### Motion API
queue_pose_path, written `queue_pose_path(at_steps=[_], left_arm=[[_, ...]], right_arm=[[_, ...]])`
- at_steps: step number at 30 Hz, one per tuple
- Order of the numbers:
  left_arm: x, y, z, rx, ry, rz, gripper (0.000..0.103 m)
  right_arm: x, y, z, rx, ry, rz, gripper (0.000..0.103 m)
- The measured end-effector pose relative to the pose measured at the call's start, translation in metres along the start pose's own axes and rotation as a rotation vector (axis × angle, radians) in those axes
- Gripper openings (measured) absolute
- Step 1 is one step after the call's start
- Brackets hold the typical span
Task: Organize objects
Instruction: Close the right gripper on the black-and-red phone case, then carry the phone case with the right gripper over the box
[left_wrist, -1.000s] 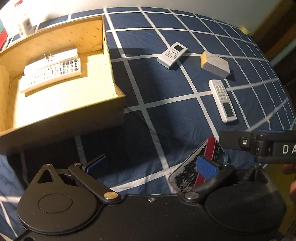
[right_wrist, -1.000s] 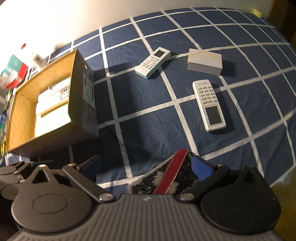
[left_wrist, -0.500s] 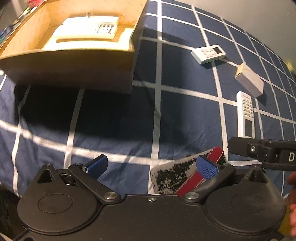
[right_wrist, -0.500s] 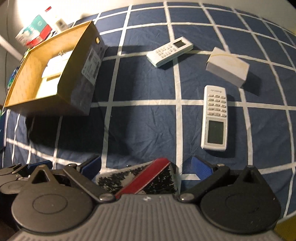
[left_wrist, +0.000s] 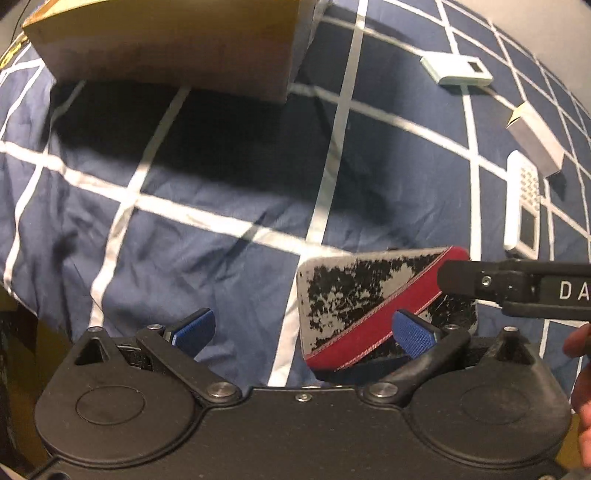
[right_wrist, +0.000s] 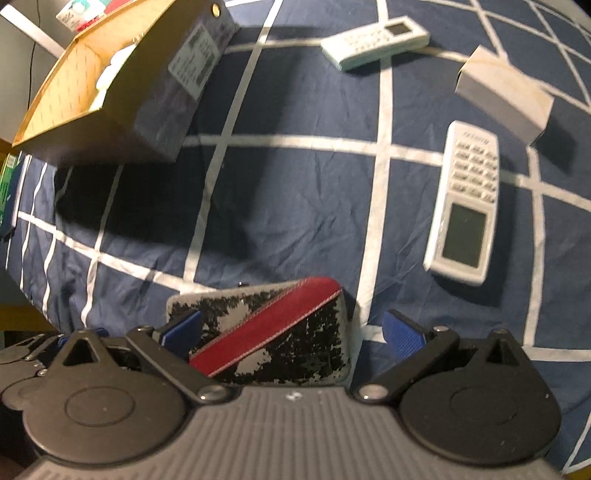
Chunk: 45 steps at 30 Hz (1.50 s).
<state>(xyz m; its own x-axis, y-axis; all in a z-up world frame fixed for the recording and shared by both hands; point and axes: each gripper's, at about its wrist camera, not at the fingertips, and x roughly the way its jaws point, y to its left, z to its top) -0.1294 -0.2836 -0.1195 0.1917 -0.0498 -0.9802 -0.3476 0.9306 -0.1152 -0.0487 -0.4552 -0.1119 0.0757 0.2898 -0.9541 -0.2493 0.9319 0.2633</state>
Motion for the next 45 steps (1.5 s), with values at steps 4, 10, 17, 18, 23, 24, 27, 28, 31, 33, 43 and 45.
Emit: queue_pose_path(at_steps=[4,10,17,18,23,24,27,28,31,33,43,45], left_arm=[[0.01,-0.004,-0.004,-0.011,0.022,-0.008,0.103],[0.022,-0.011,-0.006,-0.009,0.039,-0.016,0.101],[0.03,-0.015,-0.005,-0.026,0.053,-0.044,0.094],[0.031,-0.015,-0.005,-0.032,0.055,-0.053,0.093],[0.032,-0.015,-0.005,-0.053,0.061,-0.084,0.087],[0.033,-0.015,-0.005,-0.054,0.062,-0.088,0.087],[0.033,-0.018,-0.002,-0.045,0.057,-0.088,0.086],[0.033,-0.019,-0.002,-0.045,0.057,-0.088,0.086],[0.033,-0.021,0.0,-0.047,0.063,-0.083,0.086],[0.034,-0.021,0.001,-0.046,0.07,-0.086,0.085],[0.025,-0.021,0.004,-0.022,0.073,-0.07,0.084],[0.018,-0.02,0.006,-0.015,0.064,-0.066,0.084]], right_arm=[[0.014,0.003,-0.003,-0.047,0.03,0.024,0.103],[0.029,0.003,-0.002,-0.064,0.057,0.047,0.103],[0.039,0.003,-0.001,-0.074,0.075,0.051,0.095],[0.041,0.004,-0.001,-0.078,0.08,0.042,0.091],[0.045,0.005,-0.004,-0.095,0.088,0.015,0.086],[0.045,0.005,-0.004,-0.098,0.088,0.013,0.086],[0.043,0.004,-0.004,-0.089,0.086,0.012,0.083],[0.043,0.003,-0.004,-0.086,0.086,0.012,0.082],[0.044,0.003,-0.002,-0.082,0.086,0.009,0.081],[0.044,0.002,-0.003,-0.079,0.083,0.008,0.08],[0.037,0.006,-0.007,-0.067,0.073,0.009,0.078],[0.033,0.009,-0.007,-0.063,0.064,0.013,0.077]])
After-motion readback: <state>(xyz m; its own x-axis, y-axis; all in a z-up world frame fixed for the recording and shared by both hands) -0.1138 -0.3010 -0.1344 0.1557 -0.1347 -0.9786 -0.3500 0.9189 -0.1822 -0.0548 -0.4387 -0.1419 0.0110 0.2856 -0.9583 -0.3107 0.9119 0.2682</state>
